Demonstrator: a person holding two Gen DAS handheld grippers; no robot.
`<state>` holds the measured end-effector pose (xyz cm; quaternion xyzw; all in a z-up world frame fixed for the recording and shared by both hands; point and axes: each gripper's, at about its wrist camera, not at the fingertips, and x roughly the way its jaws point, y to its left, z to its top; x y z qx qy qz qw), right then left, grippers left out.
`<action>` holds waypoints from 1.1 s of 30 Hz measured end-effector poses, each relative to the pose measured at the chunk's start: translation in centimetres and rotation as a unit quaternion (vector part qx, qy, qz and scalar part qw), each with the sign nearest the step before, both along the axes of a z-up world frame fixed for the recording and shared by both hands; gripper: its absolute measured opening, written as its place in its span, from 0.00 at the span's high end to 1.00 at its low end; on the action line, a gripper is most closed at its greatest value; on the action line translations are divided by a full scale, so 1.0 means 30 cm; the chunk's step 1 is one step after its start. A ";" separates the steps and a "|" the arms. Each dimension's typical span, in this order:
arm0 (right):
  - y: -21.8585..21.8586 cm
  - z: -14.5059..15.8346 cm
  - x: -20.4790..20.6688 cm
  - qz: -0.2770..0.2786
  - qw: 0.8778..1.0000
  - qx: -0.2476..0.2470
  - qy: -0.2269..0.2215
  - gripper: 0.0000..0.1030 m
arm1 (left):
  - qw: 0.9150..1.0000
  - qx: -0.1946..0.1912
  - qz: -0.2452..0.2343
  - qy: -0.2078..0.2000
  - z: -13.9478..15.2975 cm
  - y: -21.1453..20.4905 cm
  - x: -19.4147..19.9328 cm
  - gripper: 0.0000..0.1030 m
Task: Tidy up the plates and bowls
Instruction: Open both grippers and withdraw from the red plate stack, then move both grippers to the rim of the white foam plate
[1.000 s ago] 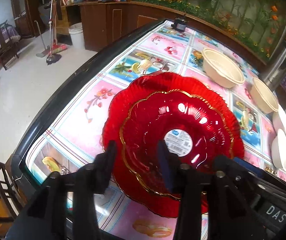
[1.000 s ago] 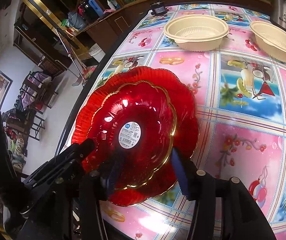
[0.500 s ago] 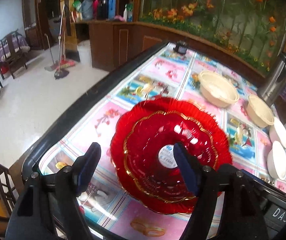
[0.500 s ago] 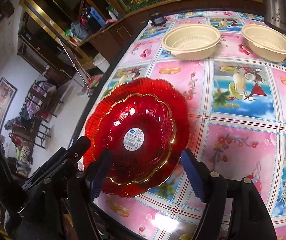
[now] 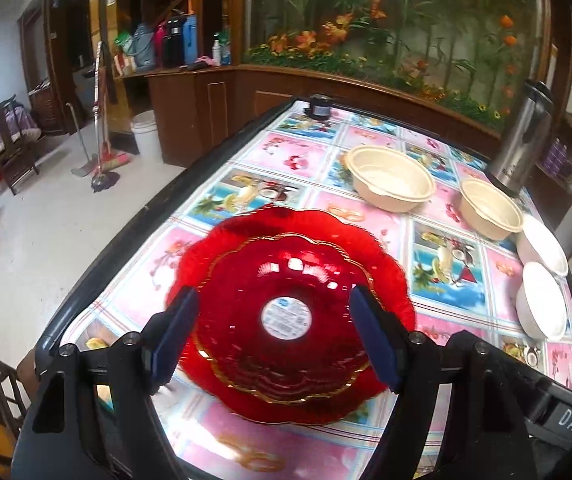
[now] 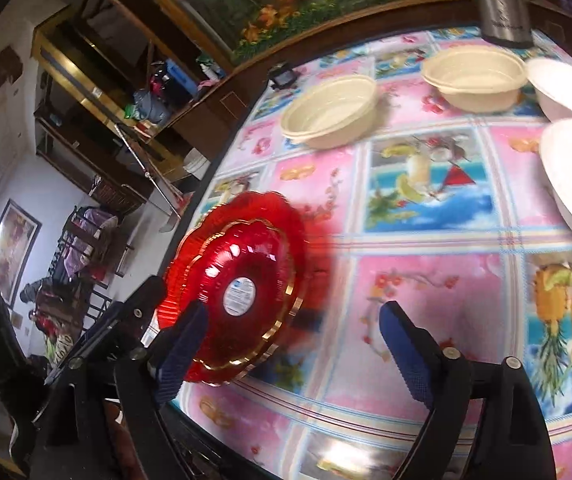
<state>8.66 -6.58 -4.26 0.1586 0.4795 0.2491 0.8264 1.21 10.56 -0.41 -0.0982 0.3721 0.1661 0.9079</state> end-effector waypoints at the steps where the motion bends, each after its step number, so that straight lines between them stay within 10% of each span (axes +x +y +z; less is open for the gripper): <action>1: -0.016 -0.006 0.002 -0.002 1.000 0.002 0.004 0.07 | 1.000 0.002 -0.007 0.003 -0.002 -0.018 0.011 0.25; 20: -0.574 -0.002 -0.045 -0.128 0.991 0.033 0.015 0.00 | 0.979 -0.038 -0.188 0.076 -0.065 -0.483 0.238 0.25; 33: -0.935 -0.072 0.076 -0.241 0.964 0.099 0.048 0.01 | 0.966 -0.091 -0.219 0.099 -0.110 -0.695 0.418 0.25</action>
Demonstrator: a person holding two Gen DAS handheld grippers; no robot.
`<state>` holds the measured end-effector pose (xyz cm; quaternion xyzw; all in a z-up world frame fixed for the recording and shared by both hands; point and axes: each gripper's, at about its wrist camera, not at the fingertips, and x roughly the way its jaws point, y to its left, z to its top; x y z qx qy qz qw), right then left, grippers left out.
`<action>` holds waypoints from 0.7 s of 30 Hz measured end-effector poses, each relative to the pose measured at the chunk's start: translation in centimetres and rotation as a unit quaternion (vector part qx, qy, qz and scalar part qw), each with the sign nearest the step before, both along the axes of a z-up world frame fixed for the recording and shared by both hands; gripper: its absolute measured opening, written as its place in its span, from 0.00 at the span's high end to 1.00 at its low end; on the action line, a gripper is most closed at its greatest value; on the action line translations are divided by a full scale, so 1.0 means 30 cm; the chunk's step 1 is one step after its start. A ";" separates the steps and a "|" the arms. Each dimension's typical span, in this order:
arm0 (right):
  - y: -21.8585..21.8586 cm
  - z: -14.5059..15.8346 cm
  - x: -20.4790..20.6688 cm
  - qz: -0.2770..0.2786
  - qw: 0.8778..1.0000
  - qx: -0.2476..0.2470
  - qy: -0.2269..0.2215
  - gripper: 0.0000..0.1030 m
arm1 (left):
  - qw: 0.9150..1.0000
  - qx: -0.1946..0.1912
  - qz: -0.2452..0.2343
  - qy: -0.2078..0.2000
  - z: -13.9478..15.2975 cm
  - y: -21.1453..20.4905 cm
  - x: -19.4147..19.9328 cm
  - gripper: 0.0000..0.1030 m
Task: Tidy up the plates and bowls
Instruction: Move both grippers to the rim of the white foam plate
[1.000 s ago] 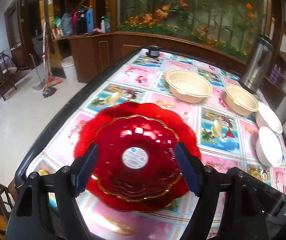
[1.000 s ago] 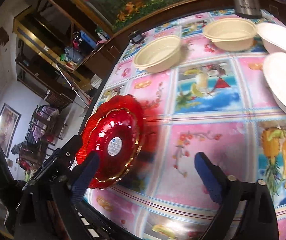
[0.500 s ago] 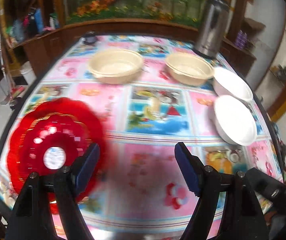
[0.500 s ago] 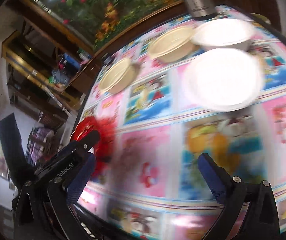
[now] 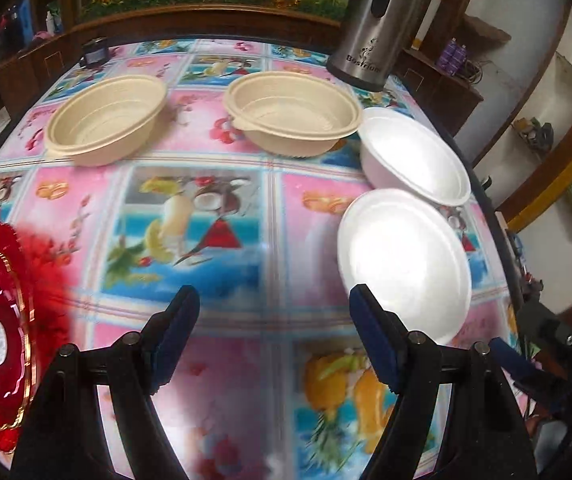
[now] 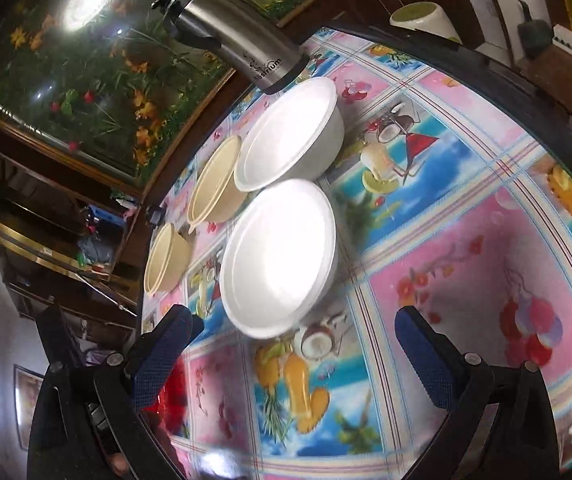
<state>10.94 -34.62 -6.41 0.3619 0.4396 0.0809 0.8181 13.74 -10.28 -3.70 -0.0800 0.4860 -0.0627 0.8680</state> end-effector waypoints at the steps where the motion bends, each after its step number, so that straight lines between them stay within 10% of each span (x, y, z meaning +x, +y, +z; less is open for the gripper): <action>1: -0.005 -0.003 0.008 -0.003 1.000 0.002 0.000 0.02 | 1.000 -0.001 0.000 0.002 -0.003 -0.008 0.010 0.25; 14: -0.004 -0.097 0.140 -0.007 0.999 -0.015 0.033 0.45 | 0.999 0.030 -0.002 0.015 -0.076 -0.101 0.085 0.26; 18: 0.005 -0.113 0.150 -0.010 0.999 -0.034 0.040 0.78 | 0.999 0.034 -0.026 0.009 -0.080 -0.121 0.082 0.79; 21: 0.029 -0.113 0.144 0.007 0.999 -0.026 0.035 0.87 | 0.998 0.049 -0.036 0.000 -0.062 -0.141 0.057 0.89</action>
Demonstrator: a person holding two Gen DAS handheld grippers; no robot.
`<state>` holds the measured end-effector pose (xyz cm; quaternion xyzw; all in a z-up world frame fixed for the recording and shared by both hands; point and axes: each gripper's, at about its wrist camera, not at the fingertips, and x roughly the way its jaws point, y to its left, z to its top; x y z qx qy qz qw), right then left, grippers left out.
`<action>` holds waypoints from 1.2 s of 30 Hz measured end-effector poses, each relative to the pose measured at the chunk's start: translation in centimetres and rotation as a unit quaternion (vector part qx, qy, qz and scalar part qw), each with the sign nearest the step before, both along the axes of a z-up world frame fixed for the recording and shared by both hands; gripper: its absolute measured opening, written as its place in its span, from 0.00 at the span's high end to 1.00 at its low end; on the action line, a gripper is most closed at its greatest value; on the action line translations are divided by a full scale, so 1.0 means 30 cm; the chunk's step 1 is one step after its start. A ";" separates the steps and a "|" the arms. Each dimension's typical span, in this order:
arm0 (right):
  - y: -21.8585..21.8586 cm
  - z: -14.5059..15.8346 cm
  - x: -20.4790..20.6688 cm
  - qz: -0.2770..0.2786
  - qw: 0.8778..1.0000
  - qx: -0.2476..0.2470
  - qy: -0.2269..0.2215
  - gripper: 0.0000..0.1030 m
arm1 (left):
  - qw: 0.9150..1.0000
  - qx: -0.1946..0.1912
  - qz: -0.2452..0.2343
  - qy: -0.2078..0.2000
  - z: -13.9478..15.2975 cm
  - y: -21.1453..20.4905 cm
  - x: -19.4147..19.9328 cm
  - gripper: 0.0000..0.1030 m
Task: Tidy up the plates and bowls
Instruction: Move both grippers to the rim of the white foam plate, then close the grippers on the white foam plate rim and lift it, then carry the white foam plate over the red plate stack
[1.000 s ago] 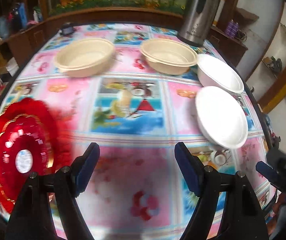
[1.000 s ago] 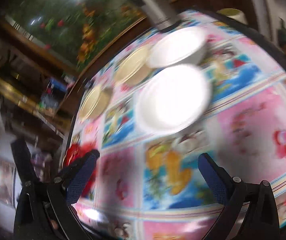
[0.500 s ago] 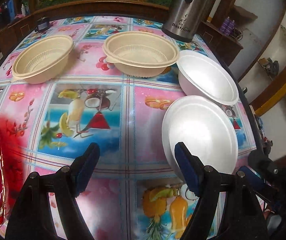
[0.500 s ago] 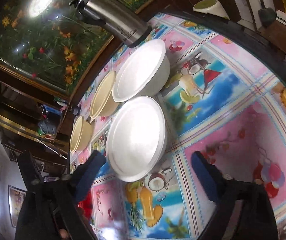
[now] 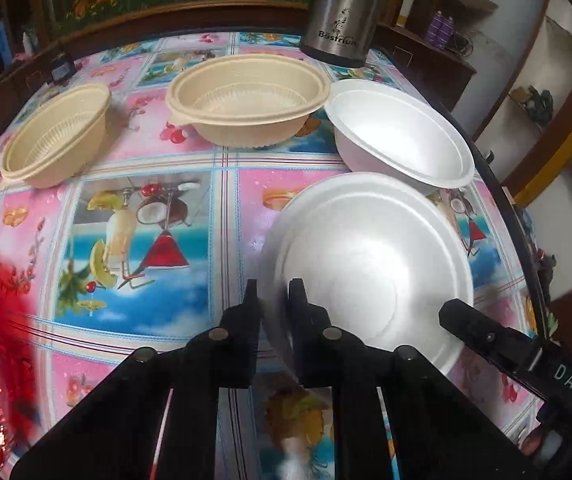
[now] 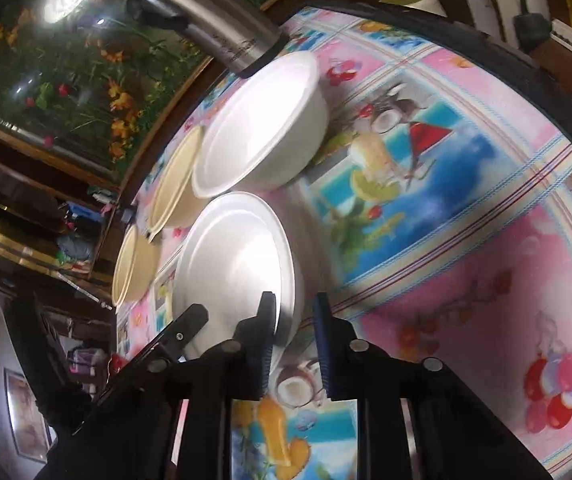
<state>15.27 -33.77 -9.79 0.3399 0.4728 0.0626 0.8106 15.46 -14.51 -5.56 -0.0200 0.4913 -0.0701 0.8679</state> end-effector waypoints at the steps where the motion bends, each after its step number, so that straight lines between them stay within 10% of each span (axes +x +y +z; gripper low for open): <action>1: 0.013 0.007 -0.007 0.003 1.000 -0.004 -0.003 0.91 | 1.000 -0.001 -0.001 -0.005 0.007 0.003 -0.011 0.89; 36: 0.375 0.173 -0.212 0.096 0.988 -0.079 -0.087 0.91 | 0.996 -0.045 0.059 -0.043 0.085 0.357 -0.268 0.88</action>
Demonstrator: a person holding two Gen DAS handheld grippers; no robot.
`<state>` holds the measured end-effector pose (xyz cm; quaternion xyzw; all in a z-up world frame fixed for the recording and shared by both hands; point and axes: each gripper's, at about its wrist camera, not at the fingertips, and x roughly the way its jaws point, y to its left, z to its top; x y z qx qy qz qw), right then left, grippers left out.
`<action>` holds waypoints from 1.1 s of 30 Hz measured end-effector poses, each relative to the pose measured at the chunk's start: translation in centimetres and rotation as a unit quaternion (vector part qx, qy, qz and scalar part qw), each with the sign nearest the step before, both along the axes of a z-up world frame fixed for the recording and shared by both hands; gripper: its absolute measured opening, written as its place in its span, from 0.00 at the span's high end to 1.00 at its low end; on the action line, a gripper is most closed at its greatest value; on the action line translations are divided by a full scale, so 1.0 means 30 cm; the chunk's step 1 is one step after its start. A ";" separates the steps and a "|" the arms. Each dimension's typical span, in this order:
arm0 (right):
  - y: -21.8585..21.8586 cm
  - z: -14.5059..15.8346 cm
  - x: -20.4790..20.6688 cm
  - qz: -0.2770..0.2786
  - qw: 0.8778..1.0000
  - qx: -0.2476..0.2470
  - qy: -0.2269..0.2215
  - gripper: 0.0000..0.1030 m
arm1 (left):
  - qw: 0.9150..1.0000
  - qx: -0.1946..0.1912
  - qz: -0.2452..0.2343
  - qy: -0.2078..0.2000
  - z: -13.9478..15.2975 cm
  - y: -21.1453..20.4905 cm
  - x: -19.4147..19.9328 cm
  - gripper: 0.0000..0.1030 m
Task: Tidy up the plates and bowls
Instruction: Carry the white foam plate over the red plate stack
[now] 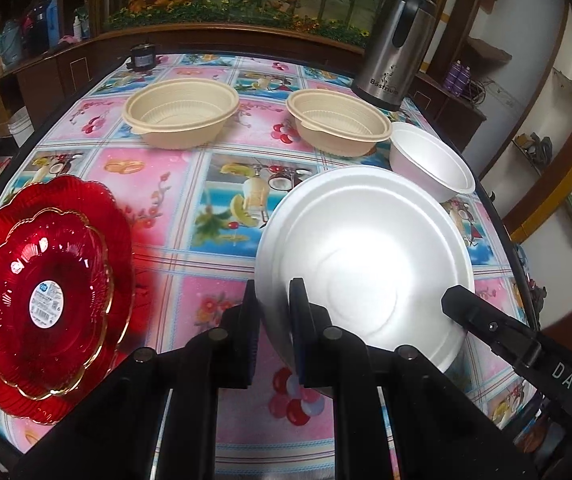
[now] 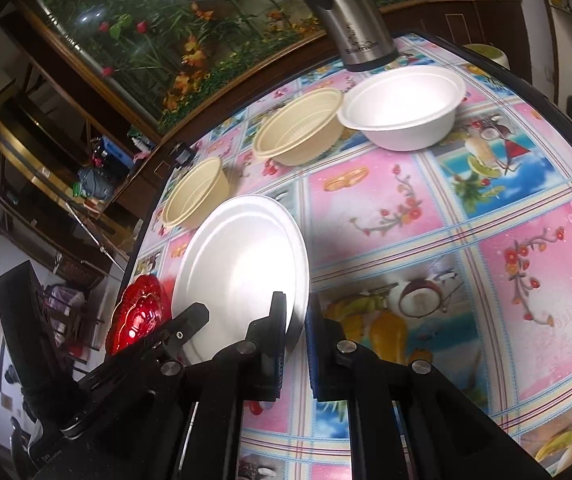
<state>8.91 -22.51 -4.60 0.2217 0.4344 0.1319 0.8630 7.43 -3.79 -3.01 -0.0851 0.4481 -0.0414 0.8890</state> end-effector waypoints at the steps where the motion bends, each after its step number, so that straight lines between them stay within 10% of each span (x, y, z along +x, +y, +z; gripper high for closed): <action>1: 0.007 0.003 -0.009 0.002 1.000 -0.001 -0.002 0.91 | 1.000 0.000 0.001 -0.001 0.001 0.003 -0.005 0.88; 33: 0.198 0.057 -0.030 0.063 0.997 -0.013 -0.039 0.91 | 0.998 0.007 0.054 -0.039 0.073 0.185 -0.110 0.89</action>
